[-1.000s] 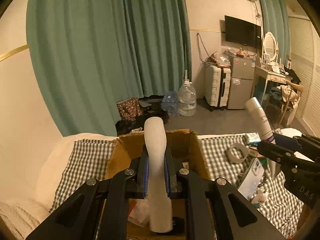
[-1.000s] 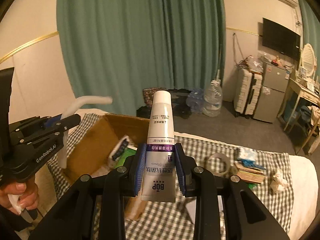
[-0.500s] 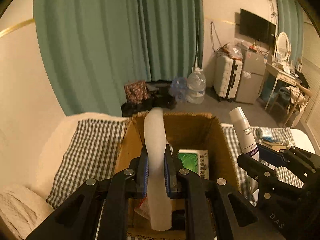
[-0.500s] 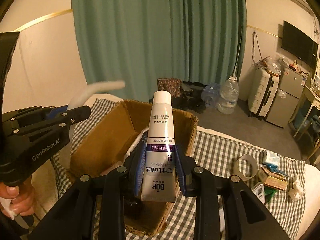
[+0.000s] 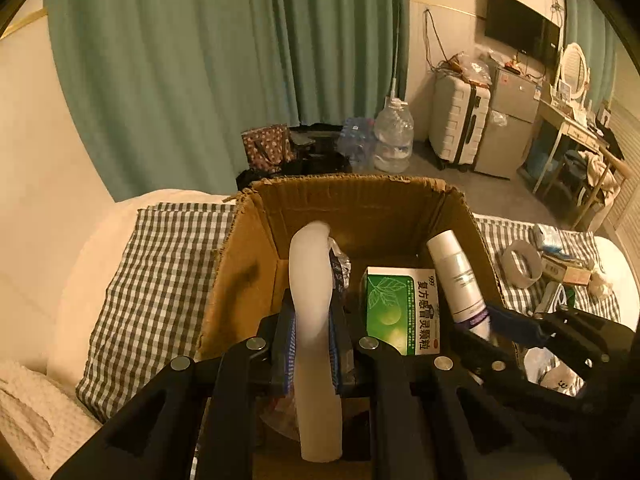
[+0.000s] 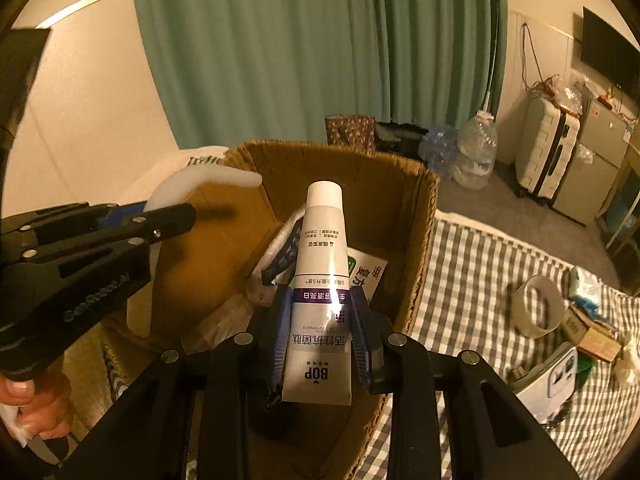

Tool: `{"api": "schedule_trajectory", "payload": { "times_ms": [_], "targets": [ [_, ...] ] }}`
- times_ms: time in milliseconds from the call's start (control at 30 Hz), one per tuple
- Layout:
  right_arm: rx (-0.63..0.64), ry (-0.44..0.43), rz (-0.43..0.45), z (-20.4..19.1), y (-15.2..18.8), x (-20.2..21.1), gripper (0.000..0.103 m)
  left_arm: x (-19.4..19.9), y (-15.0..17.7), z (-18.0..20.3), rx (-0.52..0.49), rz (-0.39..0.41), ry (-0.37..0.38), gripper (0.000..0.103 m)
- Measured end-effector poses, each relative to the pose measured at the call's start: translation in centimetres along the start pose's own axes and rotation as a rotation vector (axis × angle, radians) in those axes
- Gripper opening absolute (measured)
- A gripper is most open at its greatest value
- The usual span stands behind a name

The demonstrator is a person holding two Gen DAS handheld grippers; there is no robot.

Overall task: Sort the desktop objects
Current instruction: 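Open left tool to drop the curved tube while right tool drops the toothpaste, then move both tools back over the remaining items on the bedspread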

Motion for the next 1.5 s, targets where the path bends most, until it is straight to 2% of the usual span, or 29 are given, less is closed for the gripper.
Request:
{"api": "schedule_trajectory", "payload": {
  "times_ms": [100, 167, 200, 300, 667, 967, 1000, 1067, 1167, 1200, 1333, 1500],
  "targets": [
    [-0.003, -0.012, -0.014, 0.0, 0.4, -0.8, 0.028, -1.1, 0.2, -0.2, -0.003, -0.02, -0.015, 0.015],
    [-0.001, -0.017, -0.021, -0.1, 0.5, -1.0, 0.028, -1.6, 0.3, -0.4, 0.001, -0.031, -0.026, 0.02],
    [0.004, -0.016, -0.023, -0.2, 0.5, -1.0, 0.028, -1.8, 0.3, -0.5, 0.003, -0.033, -0.034, 0.026],
    [0.033, 0.013, -0.015, -0.6, 0.3, -0.5, 0.028, -1.5, 0.0, -0.6, 0.014, -0.018, -0.055, 0.067],
    [0.005, 0.058, 0.045, 0.8, -0.9, 3.1, 0.029, 1.8, -1.1, 1.3, 0.005, 0.07, 0.012, 0.069],
    [-0.037, 0.111, 0.087, 3.9, -0.2, 8.3, 0.03, 5.0, -1.6, 3.9, 0.013, 0.136, 0.041, 0.073],
    [-0.043, 0.12, 0.091, 4.3, 0.0, 9.1, 0.031, 5.3, -1.7, 4.1, 0.018, 0.142, 0.044, 0.075],
    [-0.057, 0.139, 0.097, 5.1, 0.3, 10.2, 0.044, 6.0, -1.9, 4.7, 0.025, 0.16, 0.049, 0.078],
    [-0.099, 0.185, 0.114, 6.7, 0.9, 12.5, 0.061, 7.1, -2.1, 5.5, 0.032, 0.186, 0.06, 0.095],
    [-0.115, 0.198, 0.126, 7.4, 1.1, 13.5, 0.061, 7.5, -2.2, 5.7, 0.031, 0.195, 0.06, 0.099],
    [-0.155, 0.235, 0.153, 9.6, 1.7, 16.7, 0.062, 9.7, -2.2, 7.1, 0.02, 0.242, 0.057, 0.101],
    [-0.163, 0.289, 0.171, 11.5, 2.7, 20.2, 0.066, 12.3, -1.7, 9.4, -0.002, 0.287, 0.096, 0.103]
  ]
}}
Point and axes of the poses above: each gripper's, at about its wrist camera, not at the fingertips, and x roughly against the way its jaws point, z to its right, y to its underside, the point moved 7 cm from there along -x, roughly the way its jaws point, and after that the axes turned 15 degrees about x, right-handed, at the moved point
